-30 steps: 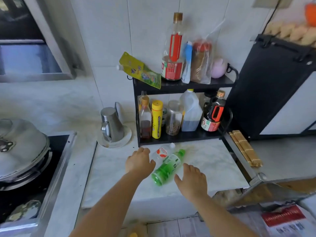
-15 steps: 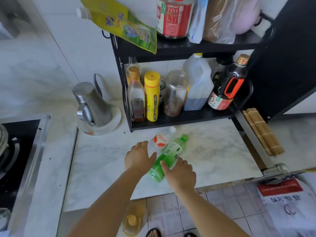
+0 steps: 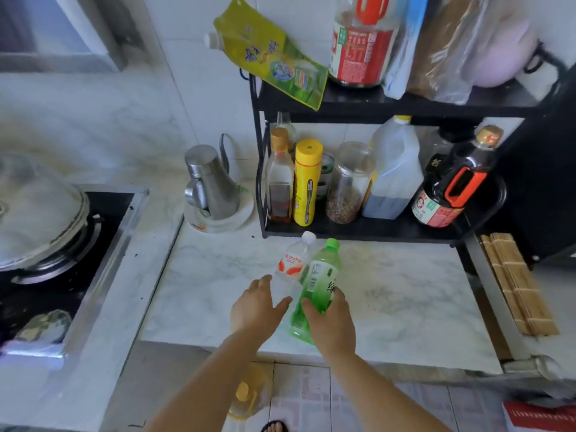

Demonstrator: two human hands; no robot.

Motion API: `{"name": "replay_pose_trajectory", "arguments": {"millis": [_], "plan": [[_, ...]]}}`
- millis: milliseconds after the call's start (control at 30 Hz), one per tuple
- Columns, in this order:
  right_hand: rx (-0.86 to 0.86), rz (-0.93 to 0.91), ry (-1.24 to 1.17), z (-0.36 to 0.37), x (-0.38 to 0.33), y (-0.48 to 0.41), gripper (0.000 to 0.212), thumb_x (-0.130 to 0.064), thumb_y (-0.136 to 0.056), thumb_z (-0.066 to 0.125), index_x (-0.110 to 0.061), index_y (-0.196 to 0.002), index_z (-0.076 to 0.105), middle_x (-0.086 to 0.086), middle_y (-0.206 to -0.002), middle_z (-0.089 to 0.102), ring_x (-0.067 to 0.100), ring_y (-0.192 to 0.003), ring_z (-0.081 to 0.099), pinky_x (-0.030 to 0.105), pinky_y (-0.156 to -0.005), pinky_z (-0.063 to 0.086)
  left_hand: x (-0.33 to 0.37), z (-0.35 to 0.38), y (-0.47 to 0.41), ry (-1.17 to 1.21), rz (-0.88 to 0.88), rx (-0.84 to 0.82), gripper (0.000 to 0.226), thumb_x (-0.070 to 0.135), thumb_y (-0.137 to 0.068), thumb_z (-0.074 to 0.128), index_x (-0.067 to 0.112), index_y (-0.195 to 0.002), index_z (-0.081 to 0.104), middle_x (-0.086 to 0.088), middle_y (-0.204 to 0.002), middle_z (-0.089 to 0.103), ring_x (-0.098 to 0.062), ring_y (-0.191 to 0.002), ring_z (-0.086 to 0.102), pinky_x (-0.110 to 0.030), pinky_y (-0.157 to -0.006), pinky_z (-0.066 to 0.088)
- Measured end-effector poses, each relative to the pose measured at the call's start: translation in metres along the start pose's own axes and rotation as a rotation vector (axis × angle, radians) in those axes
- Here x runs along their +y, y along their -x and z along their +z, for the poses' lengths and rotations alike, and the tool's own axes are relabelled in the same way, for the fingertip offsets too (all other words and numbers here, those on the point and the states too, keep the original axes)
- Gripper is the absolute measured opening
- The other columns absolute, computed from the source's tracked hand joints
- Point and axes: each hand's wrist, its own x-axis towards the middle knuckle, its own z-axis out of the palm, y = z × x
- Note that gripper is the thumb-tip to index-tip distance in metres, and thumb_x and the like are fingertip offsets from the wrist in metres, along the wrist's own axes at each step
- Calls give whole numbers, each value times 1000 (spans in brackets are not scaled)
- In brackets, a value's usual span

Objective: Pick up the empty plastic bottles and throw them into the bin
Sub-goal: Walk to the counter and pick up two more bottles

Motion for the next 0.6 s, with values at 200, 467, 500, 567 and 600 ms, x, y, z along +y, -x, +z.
{"name": "replay_pose_trajectory", "arguments": {"millis": [200,467,500,567,600], "plan": [[-84,-309,77,-28,-19,21,67,-46,-81,64,-18,-136,38,3,-120,53,22,-105,55,34,-80,49,-12,-35,55,197,-161,261,67,58,-82,55,26,-137,35,5,-134,54,-16,-115,57,-37,-87,52],[-256,-688,41,-17,-87,95,66,-48,-80,63,-25,-136,35,-5,-117,52,16,-104,54,32,-80,50,-61,-100,163,311,-362,619,62,55,-81,61,27,-133,42,5,-132,56,-17,-114,57,-35,-89,50],[-287,-740,44,-13,-98,107,67,-48,-80,62,-25,-137,34,-4,-118,51,16,-105,53,33,-81,50,-68,-108,179,328,-400,661,61,54,-81,61,27,-133,43,4,-131,56,-17,-114,56,-34,-88,49],[-348,-852,53,-3,-121,135,68,-48,-80,62,-24,-137,34,-3,-119,51,17,-106,52,35,-83,51,-84,-125,214,340,-471,761,60,54,-82,60,27,-133,43,4,-130,58,-19,-113,57,-35,-88,47],[-374,-909,55,3,-131,149,69,-47,-80,63,-23,-138,34,-2,-120,51,17,-108,52,36,-84,51,-92,-132,232,337,-509,813,60,54,-82,59,27,-134,43,4,-130,58,-20,-112,58,-35,-87,48]]}}
